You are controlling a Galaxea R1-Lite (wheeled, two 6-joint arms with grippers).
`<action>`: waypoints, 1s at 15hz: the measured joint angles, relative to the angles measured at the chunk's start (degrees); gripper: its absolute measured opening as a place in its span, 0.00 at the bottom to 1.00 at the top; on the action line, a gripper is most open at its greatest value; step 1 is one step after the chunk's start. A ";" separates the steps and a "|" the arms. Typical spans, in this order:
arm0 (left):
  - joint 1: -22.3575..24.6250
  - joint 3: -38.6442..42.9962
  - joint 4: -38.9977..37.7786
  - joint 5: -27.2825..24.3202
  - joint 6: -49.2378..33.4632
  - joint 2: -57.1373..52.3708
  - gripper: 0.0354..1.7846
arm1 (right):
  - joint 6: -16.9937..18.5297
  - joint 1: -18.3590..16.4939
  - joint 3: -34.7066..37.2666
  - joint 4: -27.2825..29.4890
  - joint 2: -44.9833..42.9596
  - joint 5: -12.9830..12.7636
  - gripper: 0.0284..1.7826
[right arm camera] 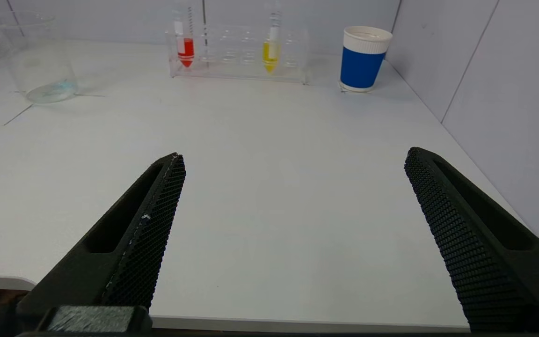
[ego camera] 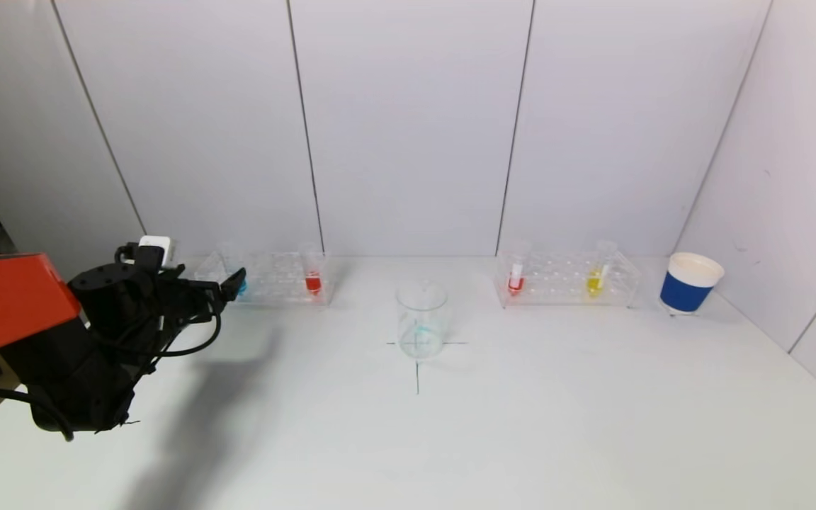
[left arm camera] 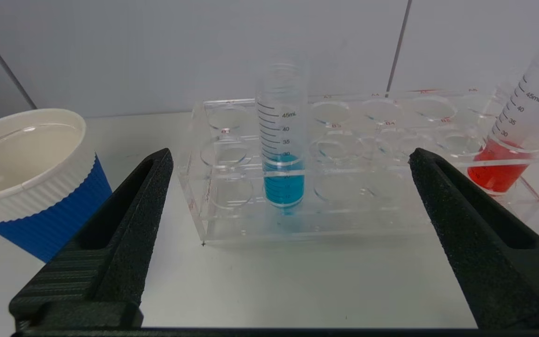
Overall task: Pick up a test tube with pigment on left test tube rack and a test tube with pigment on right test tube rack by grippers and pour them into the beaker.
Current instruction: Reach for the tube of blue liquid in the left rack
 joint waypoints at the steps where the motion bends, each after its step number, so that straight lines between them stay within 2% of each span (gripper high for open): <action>1: -0.02 -1.24 0.00 -0.17 0.02 0.59 0.99 | 0.00 0.00 0.00 0.02 0.00 0.00 0.96; 6: -0.02 -5.68 0.02 -0.55 0.33 3.34 0.99 | 0.02 0.00 0.00 0.00 0.00 0.02 0.96; 15: -0.05 -7.68 0.02 -0.46 0.55 5.96 0.99 | 0.00 0.00 0.00 0.02 0.00 0.00 0.96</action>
